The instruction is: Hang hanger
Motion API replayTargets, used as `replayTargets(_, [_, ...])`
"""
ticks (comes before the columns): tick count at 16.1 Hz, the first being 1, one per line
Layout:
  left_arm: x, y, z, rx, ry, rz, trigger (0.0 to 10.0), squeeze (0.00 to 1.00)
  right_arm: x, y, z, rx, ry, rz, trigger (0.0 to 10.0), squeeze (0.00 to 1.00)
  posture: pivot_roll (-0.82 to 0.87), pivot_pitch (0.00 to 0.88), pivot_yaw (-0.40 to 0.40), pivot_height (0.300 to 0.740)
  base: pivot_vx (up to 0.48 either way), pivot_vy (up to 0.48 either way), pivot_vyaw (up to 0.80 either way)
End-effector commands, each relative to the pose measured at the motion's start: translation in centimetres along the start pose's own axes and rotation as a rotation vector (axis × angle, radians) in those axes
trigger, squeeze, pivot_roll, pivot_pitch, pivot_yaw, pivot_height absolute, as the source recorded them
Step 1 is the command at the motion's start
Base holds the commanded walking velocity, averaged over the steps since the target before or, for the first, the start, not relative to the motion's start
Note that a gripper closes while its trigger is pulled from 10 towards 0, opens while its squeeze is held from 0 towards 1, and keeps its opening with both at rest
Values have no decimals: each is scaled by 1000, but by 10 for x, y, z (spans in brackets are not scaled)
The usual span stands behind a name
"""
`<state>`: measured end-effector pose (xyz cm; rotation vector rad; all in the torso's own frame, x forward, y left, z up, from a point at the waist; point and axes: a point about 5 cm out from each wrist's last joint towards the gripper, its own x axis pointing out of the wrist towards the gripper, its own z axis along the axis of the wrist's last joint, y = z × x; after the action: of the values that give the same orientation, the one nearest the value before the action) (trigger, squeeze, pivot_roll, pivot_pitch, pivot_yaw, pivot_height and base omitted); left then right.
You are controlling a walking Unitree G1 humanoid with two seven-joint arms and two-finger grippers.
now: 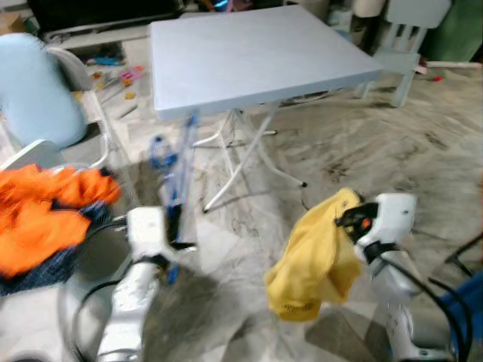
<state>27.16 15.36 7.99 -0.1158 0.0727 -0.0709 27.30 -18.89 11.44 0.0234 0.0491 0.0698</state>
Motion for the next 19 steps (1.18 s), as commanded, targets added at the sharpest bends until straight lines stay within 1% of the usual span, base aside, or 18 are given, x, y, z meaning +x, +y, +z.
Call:
replayTargets(1, [2, -9, 6, -12, -20, -28, 10000, 0, -4, -9, 9, -66, -37, -42, 10000, 0, -68, 28, 46, 740, 465, 0, 0])
replayTargets(3, [3, -10, 8, -11, -18, -37, 10000, 0, -7, -5, 8, -31, -36, -4, 10000, 0, -72, 39, 53, 740, 467, 0, 0])
replayTargets(4, [3, -10, 9, -11, -19, -40, 10000, 0, -7, -4, 10, -51, -38, 0, 10000, 0, -69, 40, 54, 740, 469, 0, 0])
replayTargets(5, [3, -10, 11, -13, -29, -38, 10000, 0, -6, -2, 11, -33, -37, 7, 10000, 0, -61, 42, 53, 740, 469, 0, 0])
replayTargets(6, [3, -9, 13, -18, -39, -26, 10000, 0, -5, 2, 11, 5, -34, 22, 10000, 0, -57, 45, 51, 740, 469, 0, 0])
replayTargets(9, [2, -5, 16, -24, -44, 6, 10000, 0, -3, 8, 14, 29, -49, 41, 10000, 0, -42, 51, 44, 740, 469, 0, 0])
replayTargets(11, [0, -3, 16, -29, -41, 25, 10000, 0, 0, 13, 19, 26, -68, 60, 10000, 0, -36, 58, 37, 740, 469, 0, 0])
replayTargets(14, [-4, -1, 16, -35, -38, 44, 10000, 0, 5, 13, 24, 30, -77, 59, 10000, 0, -31, 65, 28, 740, 466, 0, 0])
replayTargets(19, [-1, -2, 20, -39, -44, 46, 10000, 0, 10, 18, 24, 2, -83, 81, 10000, 0, -22, 60, 29, 740, 465, 0, 0])
